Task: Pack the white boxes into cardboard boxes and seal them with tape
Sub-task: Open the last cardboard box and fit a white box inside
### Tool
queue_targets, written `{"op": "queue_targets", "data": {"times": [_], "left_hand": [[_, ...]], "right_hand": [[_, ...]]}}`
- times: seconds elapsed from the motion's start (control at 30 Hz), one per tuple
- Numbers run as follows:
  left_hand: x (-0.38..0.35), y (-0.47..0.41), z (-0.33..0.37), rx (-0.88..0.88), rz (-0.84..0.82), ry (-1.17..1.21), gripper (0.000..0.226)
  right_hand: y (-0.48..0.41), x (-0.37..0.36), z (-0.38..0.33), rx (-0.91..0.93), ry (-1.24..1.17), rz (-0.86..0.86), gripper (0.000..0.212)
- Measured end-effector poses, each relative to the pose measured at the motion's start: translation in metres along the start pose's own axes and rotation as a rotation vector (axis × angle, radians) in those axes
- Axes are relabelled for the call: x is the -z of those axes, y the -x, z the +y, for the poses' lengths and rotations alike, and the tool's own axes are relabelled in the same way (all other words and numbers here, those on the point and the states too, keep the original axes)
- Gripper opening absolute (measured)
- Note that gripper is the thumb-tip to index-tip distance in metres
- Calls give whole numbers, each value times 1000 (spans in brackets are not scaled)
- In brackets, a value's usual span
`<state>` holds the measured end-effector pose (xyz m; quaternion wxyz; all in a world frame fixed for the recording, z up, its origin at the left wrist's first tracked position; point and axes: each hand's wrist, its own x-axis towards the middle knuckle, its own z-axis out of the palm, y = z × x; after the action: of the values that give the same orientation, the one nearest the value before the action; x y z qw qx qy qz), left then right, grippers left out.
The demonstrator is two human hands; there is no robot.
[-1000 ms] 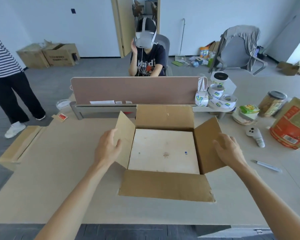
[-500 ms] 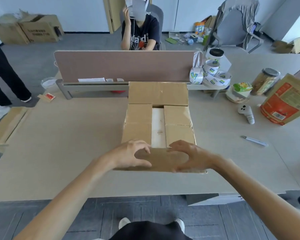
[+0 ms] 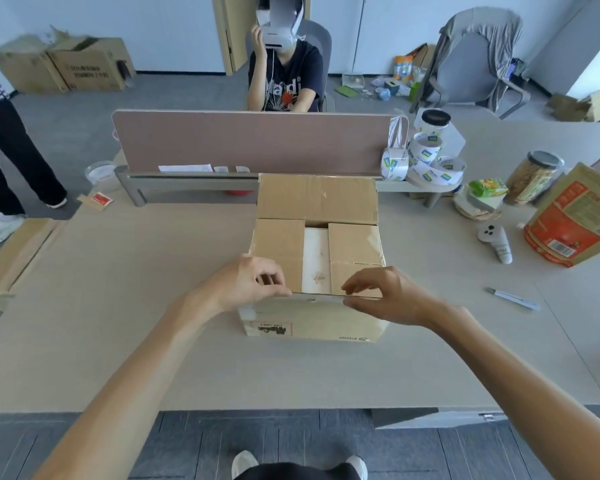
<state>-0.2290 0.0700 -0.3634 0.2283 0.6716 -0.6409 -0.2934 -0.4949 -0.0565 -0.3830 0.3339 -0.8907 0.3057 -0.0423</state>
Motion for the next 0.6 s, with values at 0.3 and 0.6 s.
{"op": "queue_targets", "data": {"times": [0.3,0.6], "left_hand": [[1,-79,-47,88,144,-285,26],[-7,-145,-98,384,315,121,51]], "right_hand": [[-58,18,57,-215,-17,227,18],[-114,9,97,-516,-661,415,41]]}}
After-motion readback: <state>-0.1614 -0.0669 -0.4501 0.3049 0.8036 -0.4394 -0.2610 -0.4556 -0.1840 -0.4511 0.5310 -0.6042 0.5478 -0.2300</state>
